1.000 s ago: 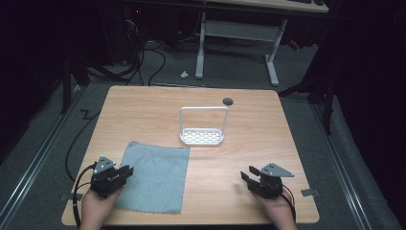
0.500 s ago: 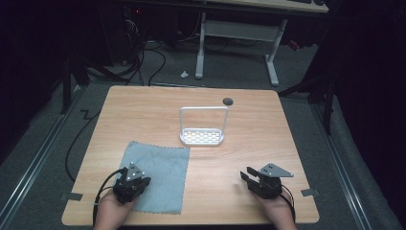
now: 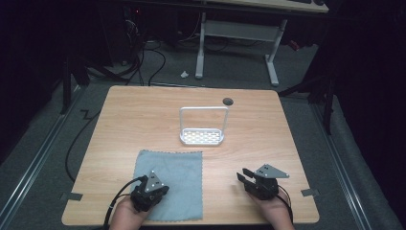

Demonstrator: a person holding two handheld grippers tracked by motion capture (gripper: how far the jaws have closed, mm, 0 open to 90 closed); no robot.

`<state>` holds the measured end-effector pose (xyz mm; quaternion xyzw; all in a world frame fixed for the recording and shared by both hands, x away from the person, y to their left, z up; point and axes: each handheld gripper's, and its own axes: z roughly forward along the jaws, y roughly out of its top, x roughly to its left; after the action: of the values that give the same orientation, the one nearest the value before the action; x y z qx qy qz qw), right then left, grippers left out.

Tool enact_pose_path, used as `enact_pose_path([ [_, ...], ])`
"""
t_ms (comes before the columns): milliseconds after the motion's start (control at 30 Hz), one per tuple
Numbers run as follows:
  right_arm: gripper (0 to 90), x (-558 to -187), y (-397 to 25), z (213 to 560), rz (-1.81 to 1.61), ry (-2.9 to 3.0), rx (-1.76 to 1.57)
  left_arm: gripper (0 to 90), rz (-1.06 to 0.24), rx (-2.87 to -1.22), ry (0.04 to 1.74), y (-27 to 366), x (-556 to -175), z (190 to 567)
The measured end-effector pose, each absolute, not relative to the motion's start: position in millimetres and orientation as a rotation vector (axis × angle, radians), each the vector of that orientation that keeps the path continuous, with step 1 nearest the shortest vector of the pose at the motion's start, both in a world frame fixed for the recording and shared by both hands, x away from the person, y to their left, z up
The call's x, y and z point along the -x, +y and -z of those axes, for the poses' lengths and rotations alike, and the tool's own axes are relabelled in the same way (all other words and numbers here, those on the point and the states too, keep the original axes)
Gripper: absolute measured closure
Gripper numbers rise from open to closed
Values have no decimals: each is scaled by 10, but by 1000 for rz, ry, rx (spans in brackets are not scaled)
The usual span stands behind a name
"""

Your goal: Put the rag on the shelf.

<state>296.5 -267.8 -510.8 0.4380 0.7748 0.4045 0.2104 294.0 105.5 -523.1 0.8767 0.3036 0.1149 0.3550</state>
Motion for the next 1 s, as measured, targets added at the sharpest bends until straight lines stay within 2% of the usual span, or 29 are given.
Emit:
enact_pose_path([
  [233, 716, -2981, -2484, 5128, -1127, 2205, -1163, 893, -231, -2234, 719, 781, -2903, 5226],
  [333, 725, -2986, -2392, 5140, -1125, 2237, -1132, 848, -271, -2206, 723, 813, -2901, 5163],
  [400, 734, -2996, -2244, 5160, -1121, 2281, -1079, 848, -308, -2172, 763, 939, -2933, 5110],
  [500, 749, -3022, -2097, 5175, -1118, 2319, -1038, 846, -336, -2106, 910, 1276, -3014, 5135],
  [600, 817, -3067, -1980, 5183, -1107, 2349, -998, 837, -358, -2102, 971, 1479, -3058, 5177],
  [667, 900, -3094, -1914, 5189, -1088, 2366, -976, 827, -353, -2086, 999, 1539, -3051, 5201],
  [1000, 900, -3207, -1753, 5276, -1022, 2466, -944, 820, -366, -2122, 1015, 1521, -3012, 5285],
])
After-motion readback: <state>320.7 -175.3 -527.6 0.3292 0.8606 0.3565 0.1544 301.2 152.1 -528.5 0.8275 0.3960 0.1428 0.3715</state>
